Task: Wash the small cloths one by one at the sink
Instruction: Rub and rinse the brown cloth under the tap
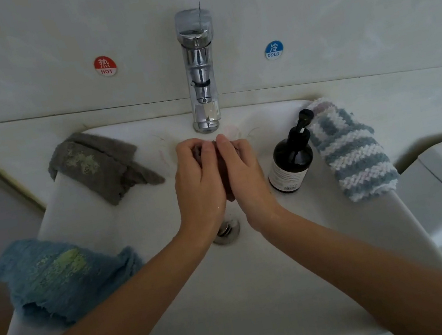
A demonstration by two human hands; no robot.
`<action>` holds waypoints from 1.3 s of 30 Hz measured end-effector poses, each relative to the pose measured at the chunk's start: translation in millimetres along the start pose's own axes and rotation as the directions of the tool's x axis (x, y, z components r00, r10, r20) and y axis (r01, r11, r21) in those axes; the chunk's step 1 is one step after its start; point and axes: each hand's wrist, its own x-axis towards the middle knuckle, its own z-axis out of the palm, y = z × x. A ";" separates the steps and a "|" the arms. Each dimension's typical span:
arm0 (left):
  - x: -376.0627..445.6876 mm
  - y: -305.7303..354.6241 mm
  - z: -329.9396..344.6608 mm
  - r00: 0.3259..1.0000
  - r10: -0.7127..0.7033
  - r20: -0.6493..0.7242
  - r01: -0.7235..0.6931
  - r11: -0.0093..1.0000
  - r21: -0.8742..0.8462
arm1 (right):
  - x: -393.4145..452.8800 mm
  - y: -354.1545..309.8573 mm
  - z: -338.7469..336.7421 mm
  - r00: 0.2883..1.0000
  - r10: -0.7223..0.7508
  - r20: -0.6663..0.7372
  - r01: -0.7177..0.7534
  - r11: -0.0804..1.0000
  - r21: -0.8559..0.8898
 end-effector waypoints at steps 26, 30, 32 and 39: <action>-8.5 -0.3 7.1 0.999 -0.035 -0.004 0.035 0.997 0.074 | -1.9 -1.7 4.6 0.980 -0.106 -0.166 0.110 0.994 0.015; -7.3 -4.0 7.8 1.000 -0.010 -0.006 0.010 0.997 0.078 | -1.0 -2.6 3.8 0.985 -0.073 -0.159 0.071 0.997 -0.017; -8.1 -4.5 6.3 0.997 0.078 -0.002 -0.078 0.991 0.106 | -1.8 -3.8 3.3 0.990 -0.036 -0.140 0.039 0.999 0.023; -6.0 -8.5 -0.1 0.972 0.214 0.095 -0.231 0.942 0.242 | -7.8 -5.1 2.2 0.989 0.124 -0.081 -0.113 0.985 0.130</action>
